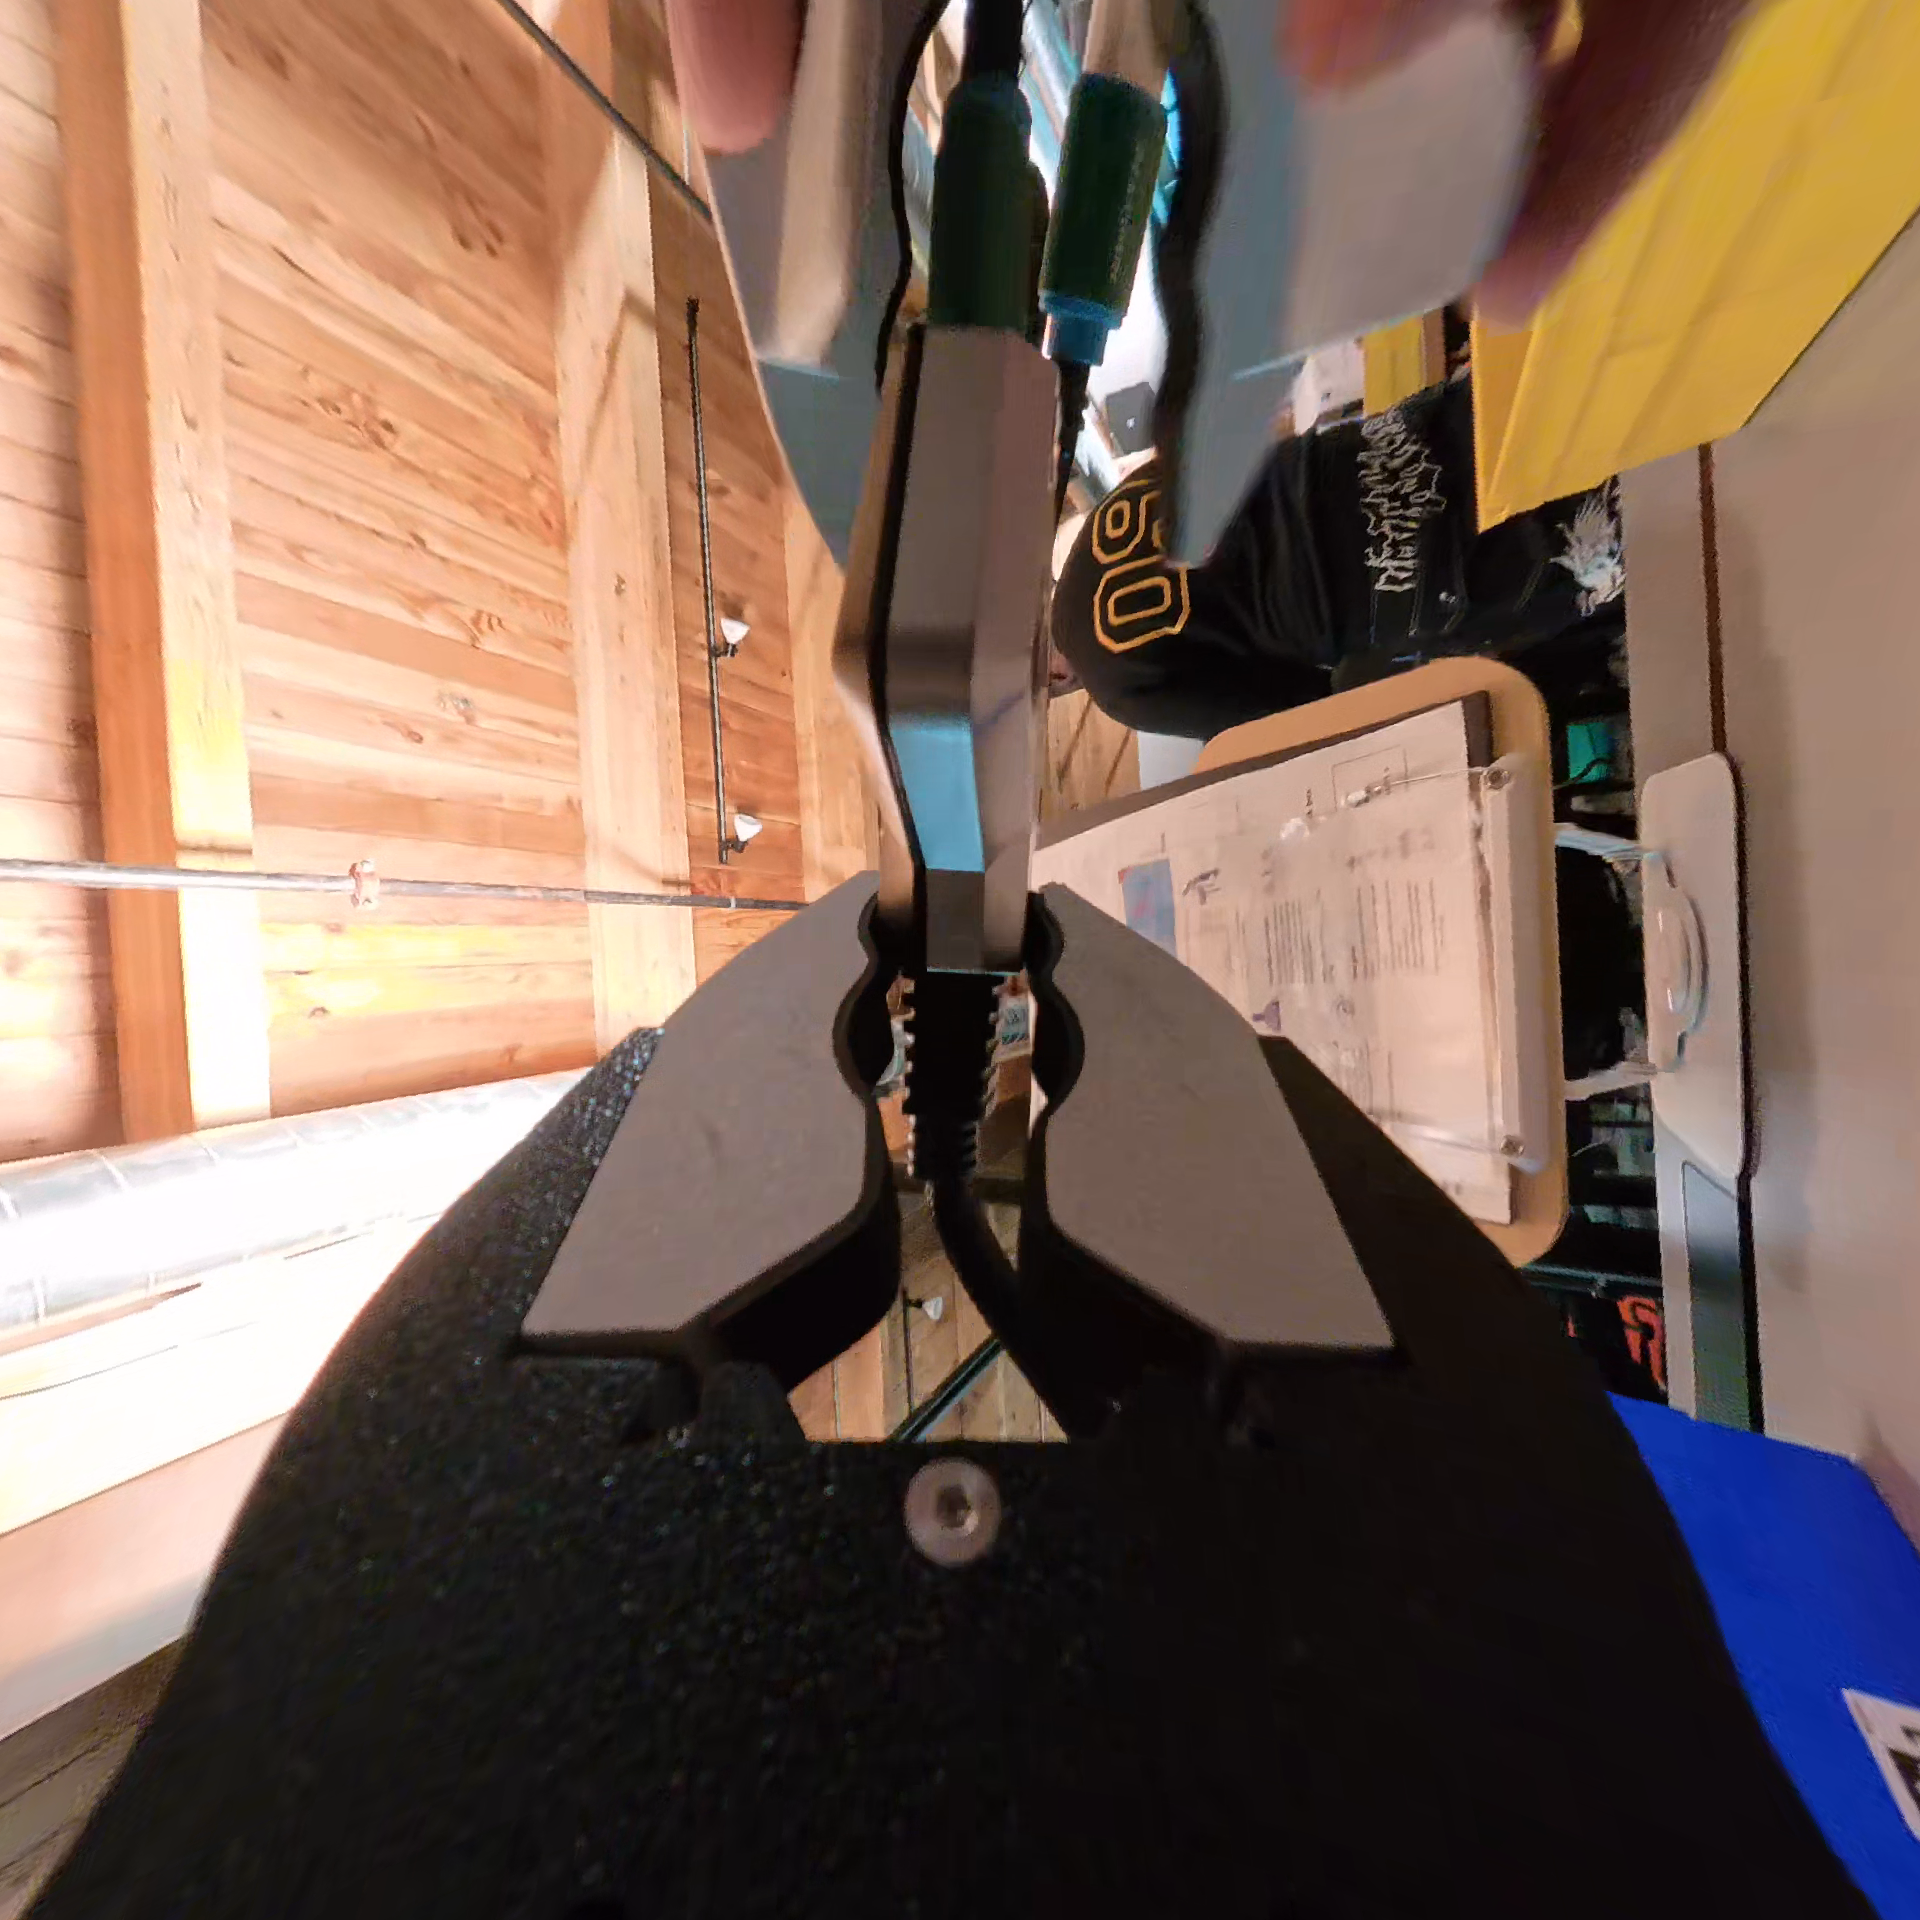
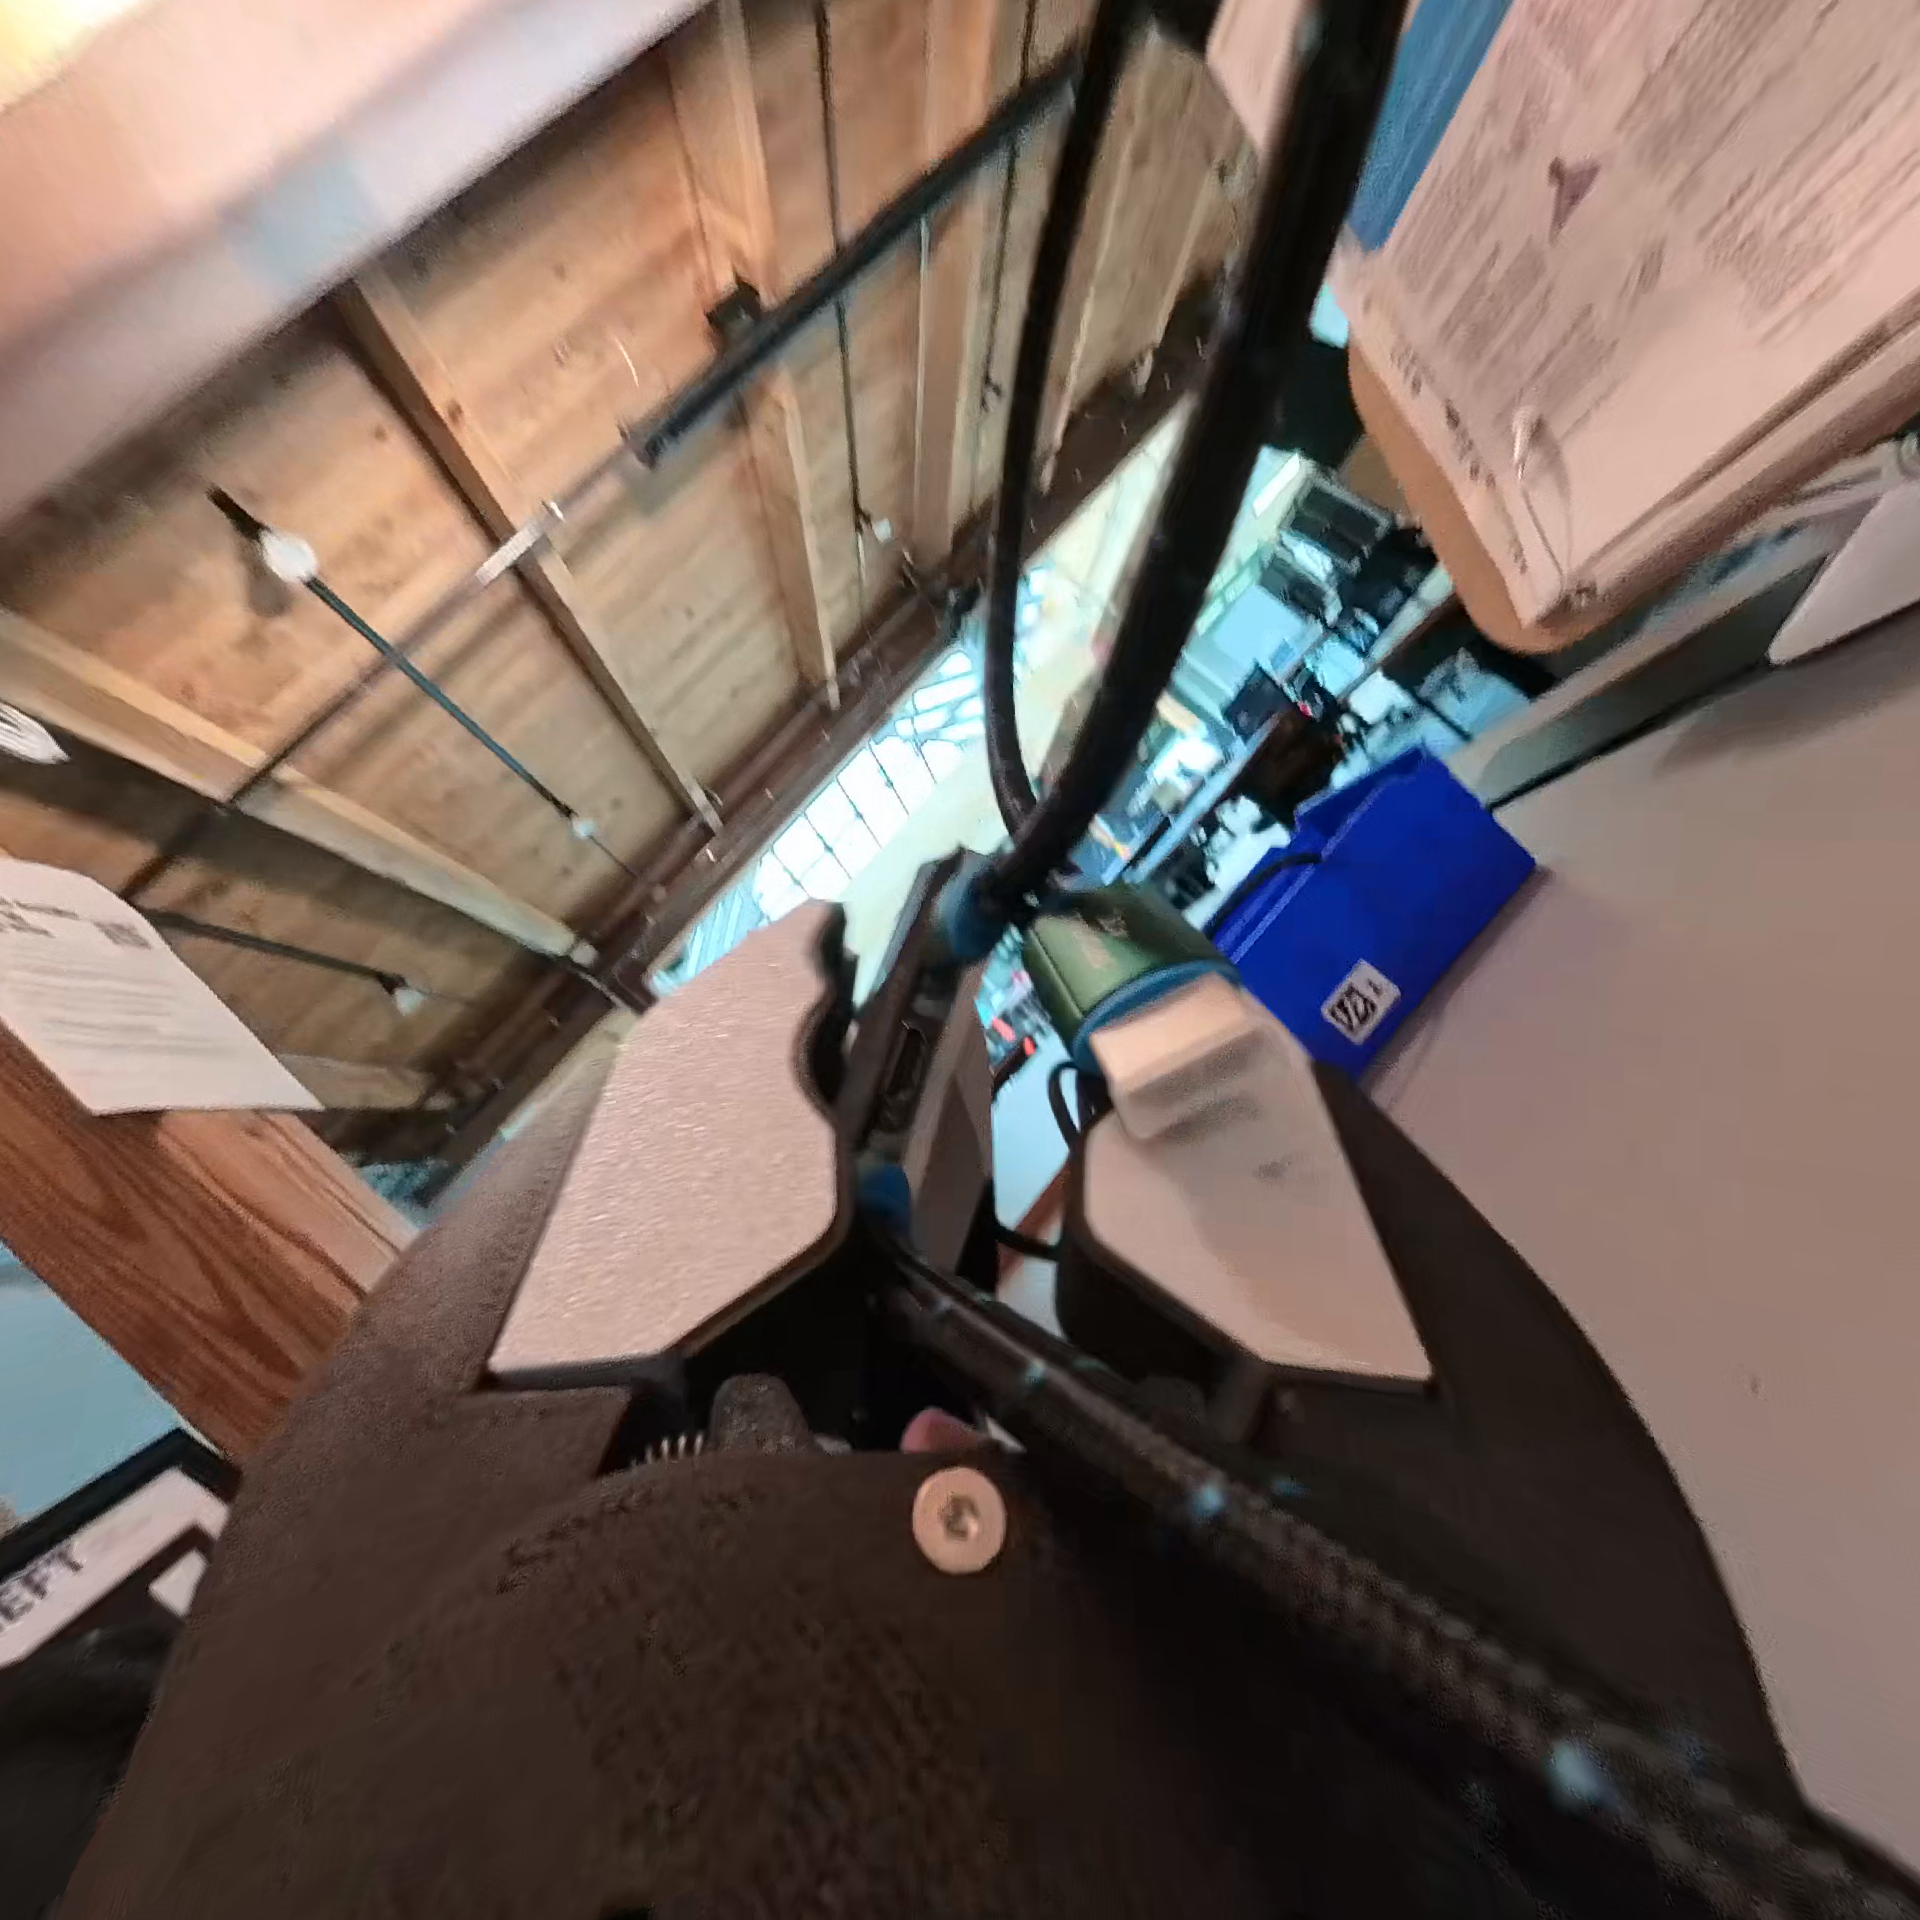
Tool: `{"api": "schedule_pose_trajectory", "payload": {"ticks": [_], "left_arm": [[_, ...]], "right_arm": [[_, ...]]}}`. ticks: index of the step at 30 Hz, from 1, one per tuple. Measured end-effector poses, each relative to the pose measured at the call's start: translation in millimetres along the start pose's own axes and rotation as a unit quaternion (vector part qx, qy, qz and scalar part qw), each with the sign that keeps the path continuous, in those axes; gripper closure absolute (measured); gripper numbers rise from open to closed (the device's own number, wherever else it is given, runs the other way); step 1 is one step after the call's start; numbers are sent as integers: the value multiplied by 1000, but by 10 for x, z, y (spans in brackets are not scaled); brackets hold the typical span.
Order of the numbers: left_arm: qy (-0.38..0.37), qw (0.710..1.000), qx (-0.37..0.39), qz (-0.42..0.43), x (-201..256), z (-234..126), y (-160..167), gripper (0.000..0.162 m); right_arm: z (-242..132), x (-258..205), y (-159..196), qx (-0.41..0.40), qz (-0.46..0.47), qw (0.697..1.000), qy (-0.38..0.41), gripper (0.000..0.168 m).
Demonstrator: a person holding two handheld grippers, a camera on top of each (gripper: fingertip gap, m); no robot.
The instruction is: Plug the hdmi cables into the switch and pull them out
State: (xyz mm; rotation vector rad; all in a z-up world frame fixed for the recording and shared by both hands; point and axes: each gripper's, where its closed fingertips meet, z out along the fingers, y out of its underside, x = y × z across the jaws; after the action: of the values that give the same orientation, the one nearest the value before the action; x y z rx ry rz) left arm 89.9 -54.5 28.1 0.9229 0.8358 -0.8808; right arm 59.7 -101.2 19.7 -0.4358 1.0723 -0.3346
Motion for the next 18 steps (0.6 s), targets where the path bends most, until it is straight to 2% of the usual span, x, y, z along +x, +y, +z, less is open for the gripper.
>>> {"api": "schedule_pose_trajectory", "payload": {"ticks": [3,4,7,8,10,18], "left_arm": [[-6,1000,16,13,59,43,-98,140],[-6,1000,22,17,72,57,-127,140],[0,999,35,27,138,116,-179,140],[3,999,38,28,158,135,-186,140],[6,999,39,25,173,155,-182,140],[42,999,25,-1,292,148,-113,140]], "right_arm": [[-45,38,-57,12,25,1000,-6,136],[-38,47,-3,-4,29,1000,-7,136],[19,36,337,-109,17,994,-13,120],[34,29,384,-122,9,992,-14,126],[57,63,329,-93,12,996,-4,140],[107,135,376,-71,43,996,-29,145]]}}
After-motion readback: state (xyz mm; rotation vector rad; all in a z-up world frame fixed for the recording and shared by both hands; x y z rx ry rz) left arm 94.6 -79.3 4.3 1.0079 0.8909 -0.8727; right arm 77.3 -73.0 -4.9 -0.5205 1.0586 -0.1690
